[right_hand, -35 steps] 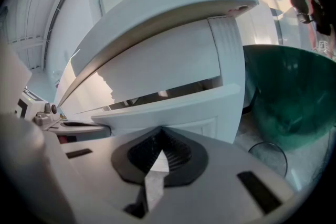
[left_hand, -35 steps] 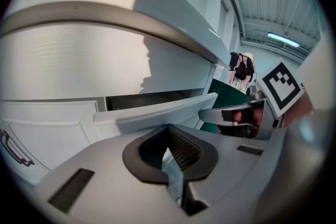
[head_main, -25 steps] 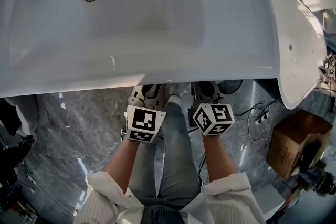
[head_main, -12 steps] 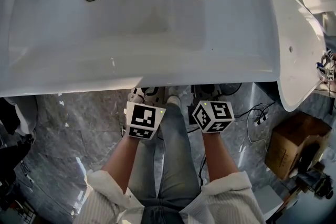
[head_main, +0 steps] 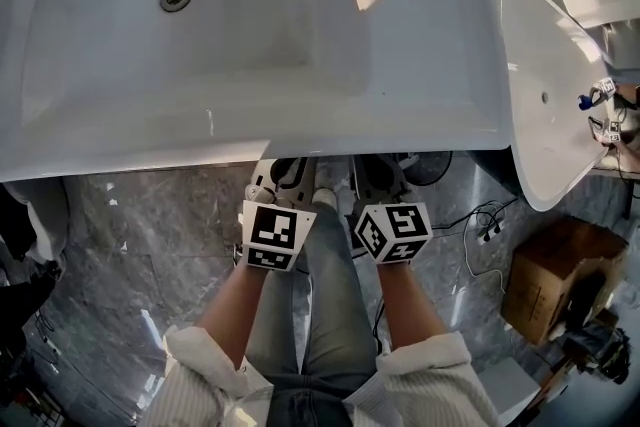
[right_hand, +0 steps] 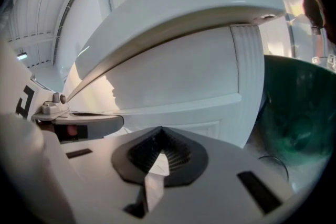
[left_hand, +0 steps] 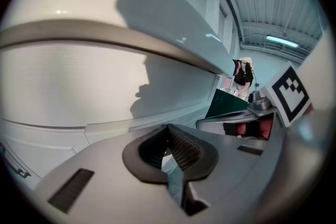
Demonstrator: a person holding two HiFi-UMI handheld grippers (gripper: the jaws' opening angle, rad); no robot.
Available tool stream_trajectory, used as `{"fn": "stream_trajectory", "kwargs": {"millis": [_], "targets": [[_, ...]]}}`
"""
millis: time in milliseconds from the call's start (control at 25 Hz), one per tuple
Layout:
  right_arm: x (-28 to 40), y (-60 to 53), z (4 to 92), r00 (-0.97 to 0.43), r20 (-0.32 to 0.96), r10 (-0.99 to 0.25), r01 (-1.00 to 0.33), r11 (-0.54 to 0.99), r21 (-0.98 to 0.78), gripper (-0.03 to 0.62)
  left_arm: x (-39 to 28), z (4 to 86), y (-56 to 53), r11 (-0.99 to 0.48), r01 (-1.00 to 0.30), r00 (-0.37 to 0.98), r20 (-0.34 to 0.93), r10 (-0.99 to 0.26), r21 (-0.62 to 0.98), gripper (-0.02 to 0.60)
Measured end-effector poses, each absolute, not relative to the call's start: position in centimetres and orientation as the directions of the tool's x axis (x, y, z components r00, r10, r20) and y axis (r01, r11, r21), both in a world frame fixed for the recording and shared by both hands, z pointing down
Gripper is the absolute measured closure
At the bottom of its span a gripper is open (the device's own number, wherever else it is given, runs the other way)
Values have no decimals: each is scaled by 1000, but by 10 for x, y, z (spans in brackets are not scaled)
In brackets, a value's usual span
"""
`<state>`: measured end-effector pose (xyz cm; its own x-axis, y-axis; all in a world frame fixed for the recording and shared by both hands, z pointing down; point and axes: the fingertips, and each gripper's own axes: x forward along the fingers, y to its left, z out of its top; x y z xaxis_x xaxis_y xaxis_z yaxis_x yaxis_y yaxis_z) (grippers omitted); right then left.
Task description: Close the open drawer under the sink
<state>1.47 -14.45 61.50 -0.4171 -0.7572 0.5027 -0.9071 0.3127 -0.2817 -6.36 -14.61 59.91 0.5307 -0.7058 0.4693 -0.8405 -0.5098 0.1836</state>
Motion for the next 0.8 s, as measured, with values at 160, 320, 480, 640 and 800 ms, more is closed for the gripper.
{"fn": "stream_trajectory", "kwargs": {"millis": [160,320,480,640,800], "targets": [[12,-132,600,-435,490,-756,-899,329,-290,583,-57,585,-134,-511,-839,535,461,-708,189,566],[13,-120,581,-450,478,-754,-891,342,-298,583,-46,565,-123,-518,-834,544,452,-707,192,566],[19,-114,554,-464,465,-754,-883,350,-315,583,-36,536,-117,-525,-832,546,440,-713,181,566],[28,-107,521,-484,448,-752,-870,358,-339,583,-27,507,-111,-521,-835,541,430,-723,174,566],[37,-107,481,-516,403,-756,-851,396,-346,583,-18,469,-108,-517,-840,536,397,-745,164,566]]}}
